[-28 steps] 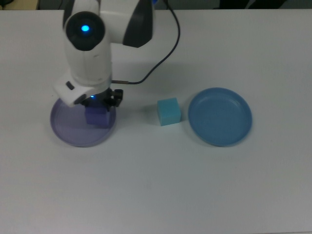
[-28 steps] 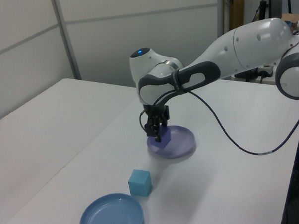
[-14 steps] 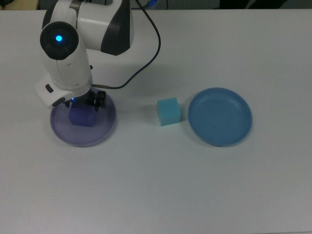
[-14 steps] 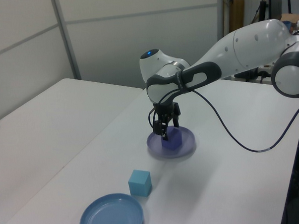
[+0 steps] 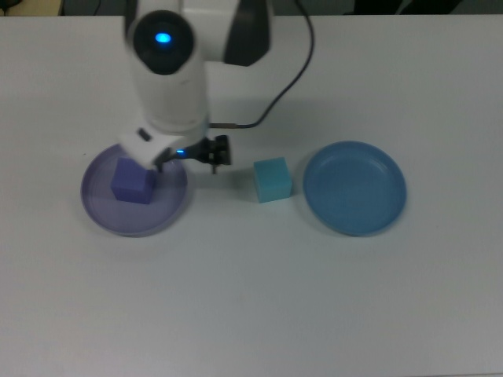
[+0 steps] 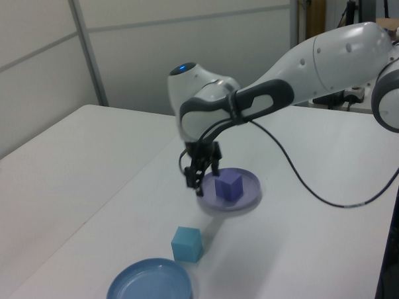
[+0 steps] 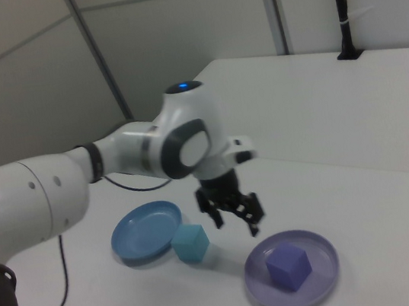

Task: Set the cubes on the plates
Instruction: 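Move the gripper to the teal cube and grasp it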

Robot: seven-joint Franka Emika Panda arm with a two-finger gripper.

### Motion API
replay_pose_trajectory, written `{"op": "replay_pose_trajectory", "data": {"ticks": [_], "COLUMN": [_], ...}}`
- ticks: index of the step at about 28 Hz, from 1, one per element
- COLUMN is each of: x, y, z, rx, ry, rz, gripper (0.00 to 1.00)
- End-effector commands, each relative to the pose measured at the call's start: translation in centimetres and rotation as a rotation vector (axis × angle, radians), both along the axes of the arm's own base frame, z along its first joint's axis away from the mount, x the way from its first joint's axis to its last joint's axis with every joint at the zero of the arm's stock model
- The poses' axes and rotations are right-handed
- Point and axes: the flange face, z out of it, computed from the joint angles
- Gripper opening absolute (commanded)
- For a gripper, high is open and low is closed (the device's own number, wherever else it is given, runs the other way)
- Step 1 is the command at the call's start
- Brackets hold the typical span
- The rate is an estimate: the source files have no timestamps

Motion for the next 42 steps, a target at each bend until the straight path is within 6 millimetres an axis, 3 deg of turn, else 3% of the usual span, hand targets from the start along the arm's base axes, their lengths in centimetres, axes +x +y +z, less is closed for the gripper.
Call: {"op": "replay_pose_trajectory", "data": {"ticks": [1,5,15,20,23,28,30,31,33,36,40,42], "x": [-1.1,-2.0,-2.4,-2.5,-2.4,-2.4,-2.3,-2.3,-2.2,-2.2,-2.1,-2.1], "y": [5.7,10.1,13.6,13.7,13.6,13.5,13.4,13.4,13.2,13.1,13.1,12.9], "z": [0.0,-1.0,-6.0,-6.6,-6.5,-6.2,-6.2,-6.2,-6.2,-6.1,-5.7,-4.3], "rx": [0.003,-0.001,-0.048,-0.068,-0.066,-0.065,-0.066,-0.064,-0.063,-0.062,-0.058,-0.052], "ry": [0.014,0.028,0.048,0.051,0.044,0.041,0.038,0.036,0.038,0.039,0.032,0.017], "rz": [0.02,0.041,0.099,0.114,0.113,0.11,0.111,0.111,0.105,0.103,0.099,0.089], "gripper": [1.0,1.0,1.0,1.0,0.92,0.95,0.84,0.53,0.27,0.13,0.1,0.1]}}
